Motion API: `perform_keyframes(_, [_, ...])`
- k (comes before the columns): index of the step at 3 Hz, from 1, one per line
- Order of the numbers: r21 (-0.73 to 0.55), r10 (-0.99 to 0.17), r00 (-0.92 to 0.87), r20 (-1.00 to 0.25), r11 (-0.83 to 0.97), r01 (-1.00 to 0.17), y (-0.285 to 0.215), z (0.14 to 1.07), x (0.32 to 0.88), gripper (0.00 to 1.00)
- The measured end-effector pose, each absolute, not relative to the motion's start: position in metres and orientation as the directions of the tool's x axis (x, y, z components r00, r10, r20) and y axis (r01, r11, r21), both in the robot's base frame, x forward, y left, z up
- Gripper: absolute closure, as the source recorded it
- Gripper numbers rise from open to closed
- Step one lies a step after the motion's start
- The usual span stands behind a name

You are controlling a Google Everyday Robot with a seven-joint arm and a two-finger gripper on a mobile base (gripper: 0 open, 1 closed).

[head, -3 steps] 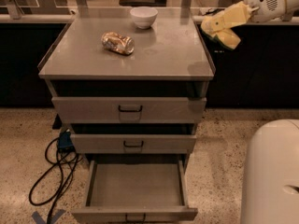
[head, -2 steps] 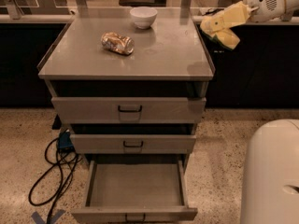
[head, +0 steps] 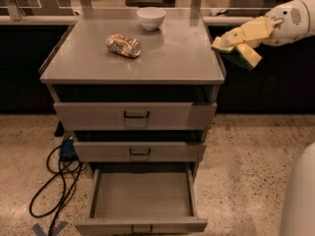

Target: Place sponge into bottom drawer

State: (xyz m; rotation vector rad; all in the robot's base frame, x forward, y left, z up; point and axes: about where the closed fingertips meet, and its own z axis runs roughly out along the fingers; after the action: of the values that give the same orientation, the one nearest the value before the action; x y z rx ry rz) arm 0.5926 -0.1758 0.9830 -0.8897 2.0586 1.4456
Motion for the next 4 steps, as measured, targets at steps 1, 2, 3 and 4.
perform_keyframes(1, [0.716,-0.208,-0.756,-0.62,0.245,-0.654,-0.166,0.964,0.599,1.0])
perform_keyframes(2, [0.696,-0.19,-0.75,-0.634,0.281,-0.66,-0.163,0.962,0.607,1.0])
perform_keyframes(3, [0.574,-0.182,-0.666,-0.724,0.376,-0.727,-0.168,0.976,0.596,1.0])
perform_keyframes(4, [0.347,-0.232,-0.518,-0.824,0.516,-0.783,-0.174,1.005,0.561,1.0])
